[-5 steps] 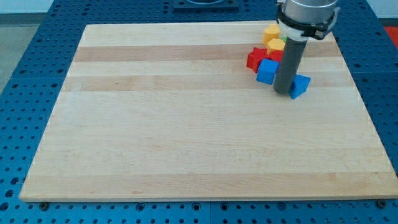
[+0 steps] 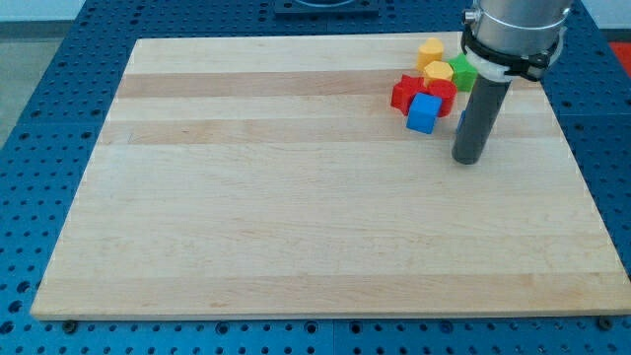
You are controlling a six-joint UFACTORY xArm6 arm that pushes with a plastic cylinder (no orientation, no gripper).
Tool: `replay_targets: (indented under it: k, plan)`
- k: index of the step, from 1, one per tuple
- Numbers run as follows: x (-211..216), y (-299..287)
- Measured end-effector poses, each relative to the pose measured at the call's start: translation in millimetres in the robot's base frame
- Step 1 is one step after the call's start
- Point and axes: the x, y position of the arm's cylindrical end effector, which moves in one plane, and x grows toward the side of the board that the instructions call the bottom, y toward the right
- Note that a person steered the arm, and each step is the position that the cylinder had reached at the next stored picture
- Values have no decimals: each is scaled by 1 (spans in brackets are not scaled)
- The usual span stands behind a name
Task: Push the blue triangle into the group of blocks
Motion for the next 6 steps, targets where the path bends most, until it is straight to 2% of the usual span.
replay_targets:
  k: [1,3,4,6]
  plan:
    - [-20,7]
    - [-15,15]
    - [6,24]
    - [-15,23]
